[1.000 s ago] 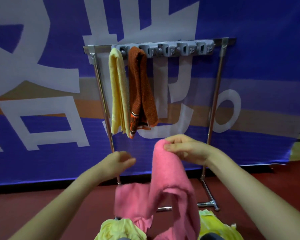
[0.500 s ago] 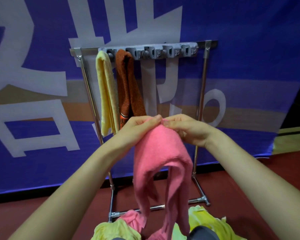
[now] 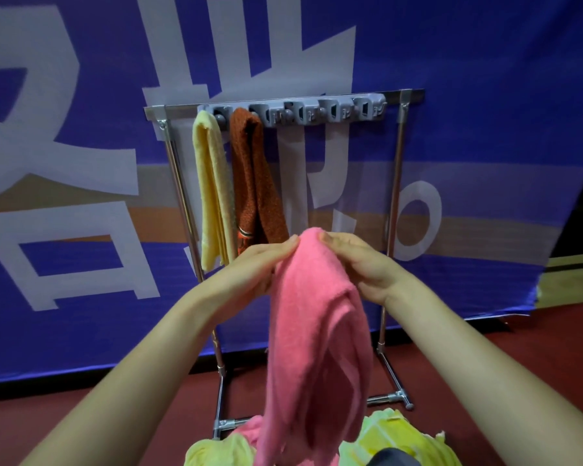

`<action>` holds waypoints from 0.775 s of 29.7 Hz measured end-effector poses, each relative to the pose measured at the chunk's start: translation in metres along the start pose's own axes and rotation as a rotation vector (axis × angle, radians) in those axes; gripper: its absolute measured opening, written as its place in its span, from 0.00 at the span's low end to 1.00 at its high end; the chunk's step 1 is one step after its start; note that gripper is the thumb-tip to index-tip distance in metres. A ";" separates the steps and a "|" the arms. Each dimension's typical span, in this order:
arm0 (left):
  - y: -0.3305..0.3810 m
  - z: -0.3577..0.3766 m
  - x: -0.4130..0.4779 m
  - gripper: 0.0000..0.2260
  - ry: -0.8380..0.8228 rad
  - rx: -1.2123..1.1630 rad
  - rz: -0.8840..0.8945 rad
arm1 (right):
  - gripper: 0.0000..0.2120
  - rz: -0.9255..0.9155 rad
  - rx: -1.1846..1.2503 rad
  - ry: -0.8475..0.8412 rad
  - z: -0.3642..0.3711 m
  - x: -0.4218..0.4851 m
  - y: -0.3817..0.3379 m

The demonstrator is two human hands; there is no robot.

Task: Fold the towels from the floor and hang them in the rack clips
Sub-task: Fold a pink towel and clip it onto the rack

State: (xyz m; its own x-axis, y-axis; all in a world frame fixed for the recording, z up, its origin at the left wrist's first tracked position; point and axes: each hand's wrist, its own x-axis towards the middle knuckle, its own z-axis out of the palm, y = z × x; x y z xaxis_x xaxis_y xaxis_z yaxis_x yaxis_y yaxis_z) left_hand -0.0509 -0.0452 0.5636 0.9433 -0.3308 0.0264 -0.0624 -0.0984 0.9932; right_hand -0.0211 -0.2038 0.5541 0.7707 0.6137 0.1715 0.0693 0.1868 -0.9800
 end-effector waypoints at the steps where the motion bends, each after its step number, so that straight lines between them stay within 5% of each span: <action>1: 0.001 0.001 0.001 0.15 -0.001 -0.013 0.022 | 0.18 0.011 0.014 0.019 0.000 -0.001 -0.003; 11: 0.002 0.007 0.030 0.08 -0.065 -0.018 0.109 | 0.10 0.187 0.116 0.143 -0.020 -0.020 0.002; 19: 0.047 -0.012 0.094 0.10 0.087 0.020 0.175 | 0.16 -0.026 0.105 0.286 -0.055 0.050 -0.045; 23: 0.061 -0.035 0.140 0.11 0.197 -0.073 0.221 | 0.10 -0.066 0.121 0.307 -0.077 0.109 -0.062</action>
State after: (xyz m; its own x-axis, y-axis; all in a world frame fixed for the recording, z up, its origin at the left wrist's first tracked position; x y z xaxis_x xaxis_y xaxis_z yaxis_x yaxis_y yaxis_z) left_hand 0.0886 -0.0645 0.6323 0.9549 -0.1477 0.2574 -0.2565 0.0260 0.9662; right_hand 0.1076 -0.2076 0.6257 0.9233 0.3405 0.1779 0.0644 0.3193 -0.9455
